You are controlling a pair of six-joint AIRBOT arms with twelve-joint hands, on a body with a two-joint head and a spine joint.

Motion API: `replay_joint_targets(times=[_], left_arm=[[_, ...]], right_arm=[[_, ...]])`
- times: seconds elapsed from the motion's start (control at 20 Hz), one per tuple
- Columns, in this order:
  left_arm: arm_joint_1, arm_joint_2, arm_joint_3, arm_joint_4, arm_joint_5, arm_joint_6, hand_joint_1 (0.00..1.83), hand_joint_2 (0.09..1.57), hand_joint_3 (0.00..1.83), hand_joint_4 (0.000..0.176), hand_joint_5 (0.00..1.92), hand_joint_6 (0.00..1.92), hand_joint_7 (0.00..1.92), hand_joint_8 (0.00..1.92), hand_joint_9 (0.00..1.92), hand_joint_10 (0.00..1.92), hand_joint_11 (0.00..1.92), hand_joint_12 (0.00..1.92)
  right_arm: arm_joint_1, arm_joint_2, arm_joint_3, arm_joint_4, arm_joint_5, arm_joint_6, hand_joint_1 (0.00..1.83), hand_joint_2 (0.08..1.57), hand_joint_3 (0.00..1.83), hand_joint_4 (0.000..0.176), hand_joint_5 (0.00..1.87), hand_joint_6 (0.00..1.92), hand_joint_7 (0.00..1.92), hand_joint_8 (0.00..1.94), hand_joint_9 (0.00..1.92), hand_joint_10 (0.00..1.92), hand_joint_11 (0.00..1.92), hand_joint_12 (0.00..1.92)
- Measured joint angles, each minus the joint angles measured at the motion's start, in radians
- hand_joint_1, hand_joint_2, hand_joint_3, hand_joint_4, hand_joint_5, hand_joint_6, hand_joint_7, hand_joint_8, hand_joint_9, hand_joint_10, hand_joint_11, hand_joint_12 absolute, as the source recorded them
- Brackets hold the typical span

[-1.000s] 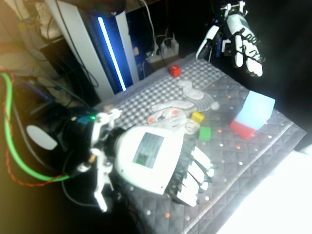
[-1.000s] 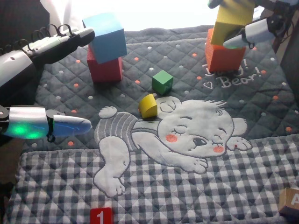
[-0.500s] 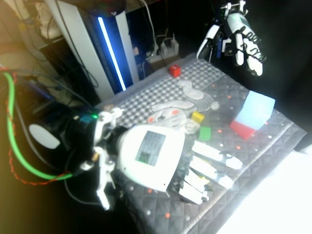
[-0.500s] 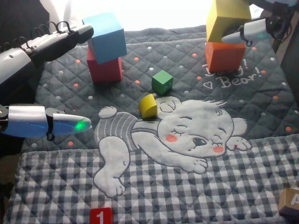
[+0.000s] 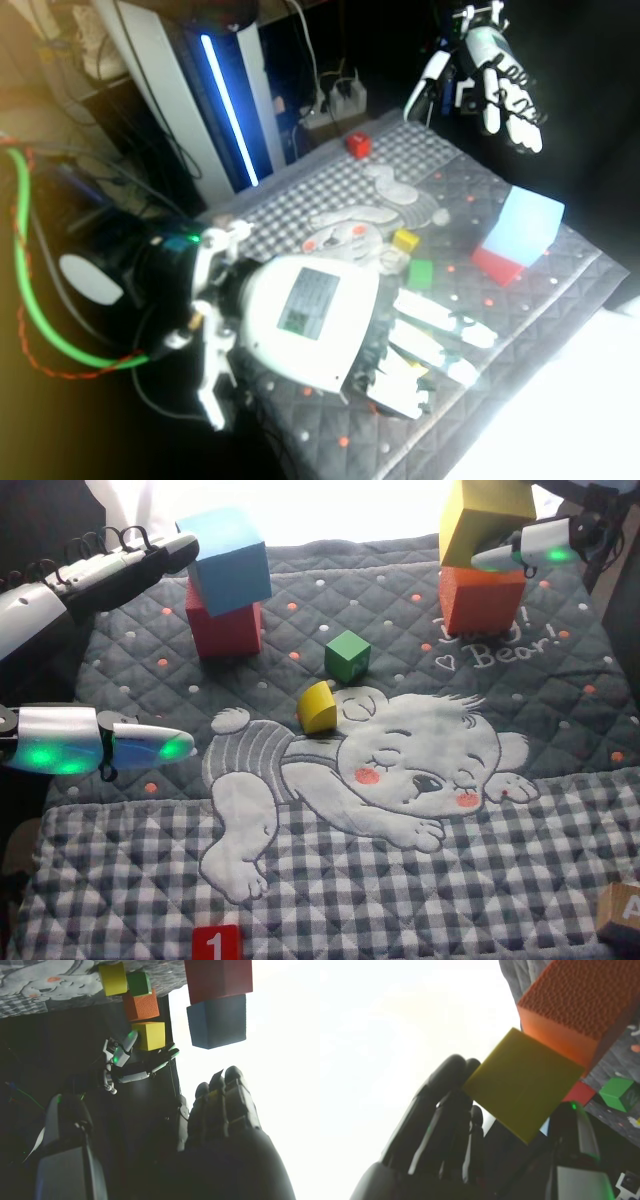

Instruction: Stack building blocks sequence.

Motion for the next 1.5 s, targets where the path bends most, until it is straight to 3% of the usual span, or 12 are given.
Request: replay_joint_targets(times=[0.2, 0.3, 0.35, 0.55, 0.6, 0.85, 0.9, 0.95, 1.15, 1.25, 1.3, 1.5], left_arm=[[0.0, 0.0, 0.0, -0.001, 0.0, 0.0, 0.8, 0.91, 0.0, 0.145, 0.1, 0.0, 0.03, 0.0, 0.0, 0.0, 0.0, 0.1], [0.0, 0.0, 0.0, -0.001, 0.0, 0.0, 0.83, 0.9, 0.0, 0.119, 0.11, 0.0, 0.04, 0.0, 0.01, 0.0, 0.0, 0.14], [0.0, 0.0, 0.0, -0.001, 0.0, 0.0, 0.81, 0.9, 0.0, 0.128, 0.12, 0.0, 0.03, 0.0, 0.0, 0.0, 0.0, 0.14], [0.0, 0.0, -0.001, -0.005, 0.0, -0.001, 0.74, 0.9, 0.0, 0.133, 0.11, 0.0, 0.05, 0.0, 0.03, 0.0, 0.0, 0.21], [0.0, 0.0, -0.001, -0.005, 0.0, -0.001, 0.75, 0.91, 0.0, 0.112, 0.11, 0.0, 0.04, 0.0, 0.01, 0.0, 0.0, 0.2], [0.0, 0.0, -0.001, -0.005, 0.0, -0.003, 0.79, 0.91, 0.0, 0.118, 0.11, 0.0, 0.04, 0.0, 0.01, 0.0, 0.0, 0.1], [0.0, 0.0, -0.001, -0.005, 0.0, -0.003, 0.8, 0.9, 0.0, 0.14, 0.1, 0.0, 0.03, 0.01, 0.0, 0.0, 0.0, 0.04], [0.0, 0.0, -0.001, -0.005, 0.0, -0.003, 0.81, 0.9, 0.0, 0.12, 0.11, 0.0, 0.04, 0.01, 0.01, 0.0, 0.01, 0.03], [0.0, 0.0, -0.001, -0.005, -0.001, -0.004, 0.8, 0.91, 0.0, 0.104, 0.1, 0.0, 0.03, 0.0, 0.0, 0.0, 0.01, 0.04], [0.0, 0.0, -0.001, -0.008, -0.001, -0.004, 0.79, 0.9, 0.0, 0.144, 0.09, 0.0, 0.03, 0.0, 0.0, 0.0, 0.0, 0.04], [0.0, 0.0, -0.001, -0.008, -0.001, -0.004, 0.81, 0.91, 0.0, 0.112, 0.1, 0.0, 0.04, 0.0, 0.02, 0.0, 0.0, 0.11], [0.0, 0.0, -0.001, -0.008, -0.001, -0.004, 0.82, 0.91, 0.0, 0.116, 0.11, 0.0, 0.04, 0.0, 0.01, 0.0, 0.0, 0.09]], right_arm=[[0.0, 0.0, 0.007, -0.001, -0.019, 0.0, 1.11, 1.03, 0.0, 0.023, 0.43, 0.0, 0.71, 0.01, 1.04, 0.45, 0.8, 1.31], [0.0, 0.002, 0.008, 0.0, -0.026, 0.0, 1.06, 1.03, 0.0, 0.037, 0.41, 0.0, 0.62, 0.0, 0.91, 0.42, 0.71, 1.27], [0.0, 0.002, 0.008, 0.0, -0.029, 0.0, 1.02, 1.02, 0.0, 0.038, 0.4, 0.0, 0.58, 0.0, 0.81, 0.35, 0.58, 1.32], [0.0, 0.002, 0.01, -0.008, -0.043, 0.0, 1.08, 1.02, 0.0, 0.001, 0.44, 0.01, 0.68, 0.02, 0.91, 0.38, 0.67, 1.32], [-0.001, 0.002, 0.011, -0.008, -0.044, 0.0, 1.08, 1.03, 0.0, 0.007, 0.44, 0.0, 0.65, 0.0, 0.87, 0.36, 0.66, 1.31], [-0.012, 0.002, 0.013, -0.004, -0.045, 0.001, 1.05, 1.0, 0.0, 0.0, 0.39, 0.0, 0.6, 0.0, 0.85, 0.28, 0.58, 1.19], [-0.019, 0.002, 0.014, -0.001, -0.04, 0.001, 1.05, 1.0, 0.0, 0.0, 0.37, 0.0, 0.58, 0.0, 0.85, 0.18, 0.53, 1.13], [-0.022, 0.002, 0.014, 0.0, -0.039, 0.001, 1.03, 1.0, 0.0, 0.009, 0.32, 0.0, 0.53, 0.0, 0.83, 0.09, 0.49, 1.1], [-0.022, 0.0, 0.014, -0.005, -0.045, -0.001, 0.92, 0.99, 0.0, 0.057, 0.09, 0.0, 0.38, 0.0, 0.67, 0.0, 0.25, 1.12], [-0.022, -0.001, 0.013, -0.005, -0.052, -0.001, 0.86, 0.97, 0.0, 0.083, 0.01, 0.0, 0.3, 0.0, 0.58, 0.0, 0.13, 1.18], [-0.022, -0.001, 0.012, -0.006, -0.055, -0.001, 0.85, 0.96, 0.0, 0.089, 0.0, 0.0, 0.3, 0.0, 0.57, 0.0, 0.13, 1.2], [-0.022, -0.003, 0.002, -0.008, -0.057, -0.001, 0.82, 0.92, 0.0, 0.107, 0.0, 0.0, 0.28, 0.0, 0.56, 0.0, 0.13, 1.24]])
